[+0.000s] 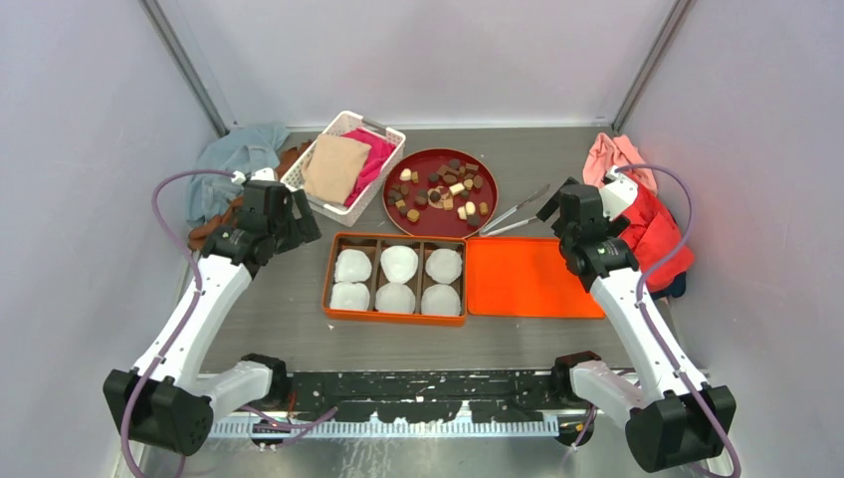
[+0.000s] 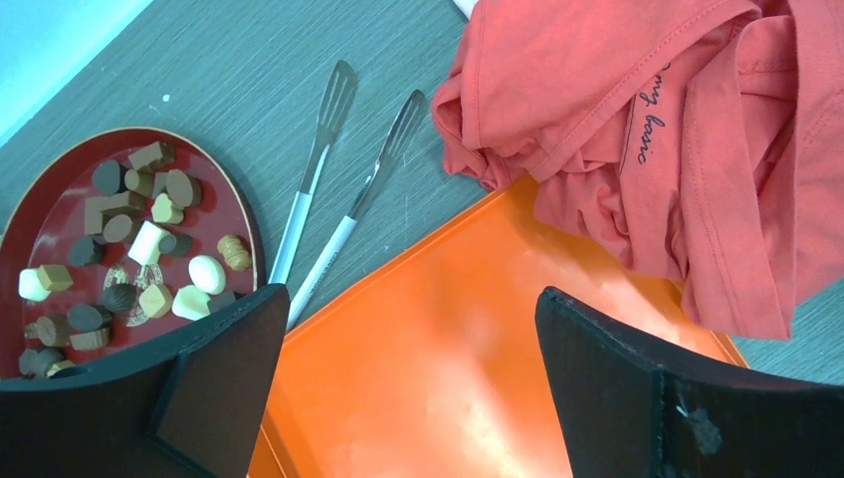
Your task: Pack the chocolate
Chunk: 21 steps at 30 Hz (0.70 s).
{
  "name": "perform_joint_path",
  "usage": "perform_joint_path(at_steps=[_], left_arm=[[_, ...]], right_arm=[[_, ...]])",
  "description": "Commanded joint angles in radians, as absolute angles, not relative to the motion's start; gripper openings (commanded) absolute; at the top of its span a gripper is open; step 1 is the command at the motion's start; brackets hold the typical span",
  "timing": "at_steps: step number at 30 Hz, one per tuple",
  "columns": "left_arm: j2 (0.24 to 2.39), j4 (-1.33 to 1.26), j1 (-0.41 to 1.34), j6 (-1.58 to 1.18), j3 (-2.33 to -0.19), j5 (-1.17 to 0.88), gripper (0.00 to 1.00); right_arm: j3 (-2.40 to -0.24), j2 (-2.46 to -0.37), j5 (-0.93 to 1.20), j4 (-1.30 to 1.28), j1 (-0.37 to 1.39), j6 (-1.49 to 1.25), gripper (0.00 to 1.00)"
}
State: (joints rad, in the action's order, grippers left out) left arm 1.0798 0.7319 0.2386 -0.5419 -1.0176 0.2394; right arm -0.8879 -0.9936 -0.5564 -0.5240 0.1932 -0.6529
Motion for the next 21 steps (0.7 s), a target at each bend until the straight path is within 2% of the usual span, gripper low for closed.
perform_joint_path(at_steps=[1,13,17,21], left_arm=[[1.062,0.711,0.233,-0.529,-1.033,0.252,0.9],[1.013,0.655,0.253,-0.412,-0.997,0.108,0.87],[1.035,0.657,0.444,-0.392,-1.007,0.269,0.87],[1.12,0.663,0.6,-0.405,-1.049,0.334,0.88]], right_arm=[[-0.89,-0.988,-0.559,-0.48,0.19,-0.641,1.0],[-0.89,-1.041,-0.492,-0.466,0.19,-0.652,1.0],[-0.942,-1.136,-0.454,-0.455,0.2,-0.653,1.0],[-1.041,-1.303,-0.467,-0.489,0.21,-0.676,1.0]])
